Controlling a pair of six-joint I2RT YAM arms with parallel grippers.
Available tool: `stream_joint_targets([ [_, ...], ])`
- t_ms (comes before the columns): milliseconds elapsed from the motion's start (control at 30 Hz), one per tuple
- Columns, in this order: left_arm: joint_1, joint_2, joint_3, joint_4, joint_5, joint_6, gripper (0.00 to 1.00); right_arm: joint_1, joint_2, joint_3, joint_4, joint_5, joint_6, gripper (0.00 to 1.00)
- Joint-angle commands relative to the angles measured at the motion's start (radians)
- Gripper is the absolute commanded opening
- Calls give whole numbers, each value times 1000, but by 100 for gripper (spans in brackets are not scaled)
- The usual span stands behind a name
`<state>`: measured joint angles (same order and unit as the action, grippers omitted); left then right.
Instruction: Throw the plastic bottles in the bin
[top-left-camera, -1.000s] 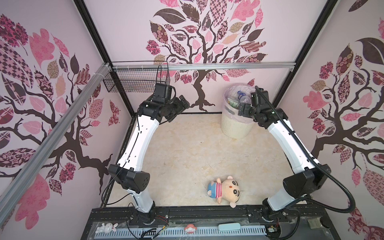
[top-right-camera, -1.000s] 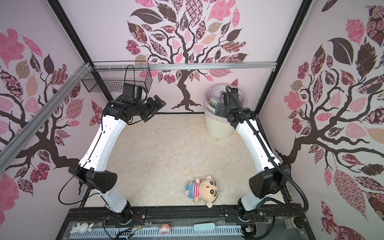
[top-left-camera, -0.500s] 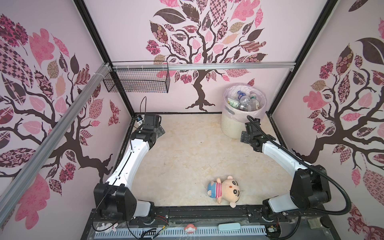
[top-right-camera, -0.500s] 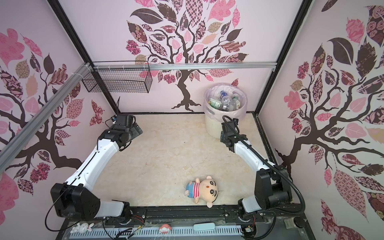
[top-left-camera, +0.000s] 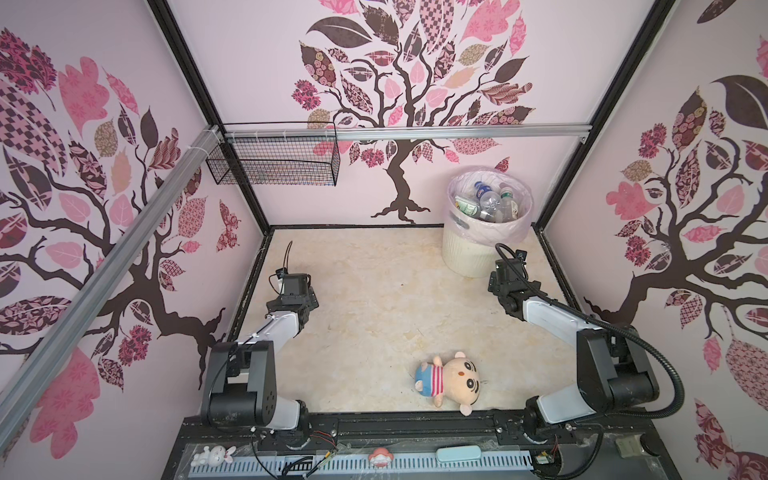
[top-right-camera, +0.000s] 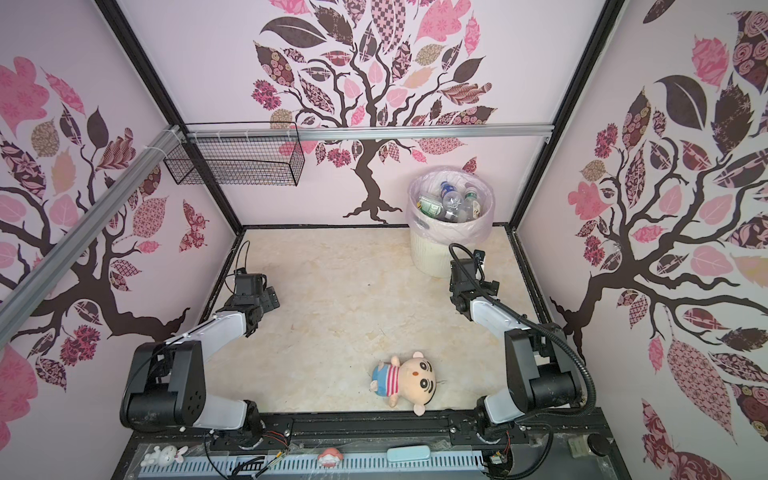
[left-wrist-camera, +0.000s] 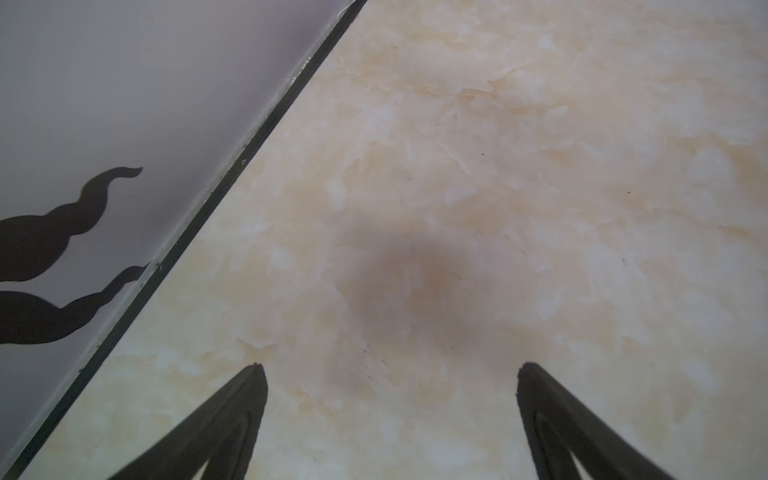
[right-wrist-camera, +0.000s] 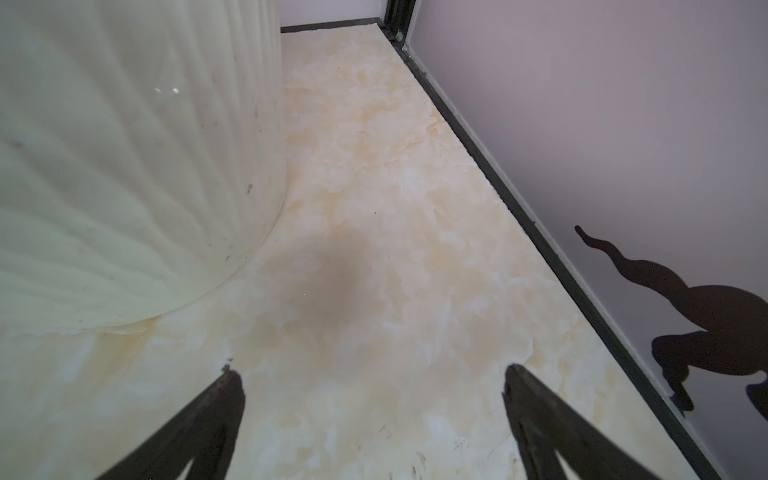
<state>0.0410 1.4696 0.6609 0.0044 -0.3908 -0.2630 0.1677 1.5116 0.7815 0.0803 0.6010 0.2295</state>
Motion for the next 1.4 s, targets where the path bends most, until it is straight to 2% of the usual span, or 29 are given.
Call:
stream_joint_targets([
  [0,31,40,-28,279,42,40,97,-2,45,-50,212,7,-57,100],
  [67,35,50,-43,365,60,53,97,-2,54,-98,315,-3,-70,99],
  [233,37,64,-60,425,23,38,97,-1,40,-244,602,-43,-126,100],
  [467,38,15,-146,540,66,55,97,-1,-26,-381,809,-127,-186,100],
  [600,21,6,-189,623,134,115,97,-1,-58,-434,872,-168,-199,99],
  [667,-28,16,-195,638,137,167,97,-1,-75,-450,877,-151,-192,100],
  [700,-41,21,-221,695,136,181,97,0,-80,-442,837,-112,-176,99],
  [800,-41,49,-246,763,109,173,97,-2,-53,-327,550,83,-51,98],
  [833,-43,51,-256,783,119,176,97,-2,-67,-329,542,46,-54,96],
  [867,-42,58,-265,801,121,175,97,-1,-90,-361,588,-31,-81,100],
  [933,-41,66,-268,821,119,179,97,-2,-101,-414,723,-84,-106,100],
  [1167,-41,68,-272,831,119,180,97,0,-31,-358,748,-121,-171,99],
  [1300,-41,69,-274,837,119,182,97,1,48,-434,1023,-131,-232,100],
  [1367,-42,70,-275,837,118,182,97,0,33,-442,1002,-126,-224,99],
])
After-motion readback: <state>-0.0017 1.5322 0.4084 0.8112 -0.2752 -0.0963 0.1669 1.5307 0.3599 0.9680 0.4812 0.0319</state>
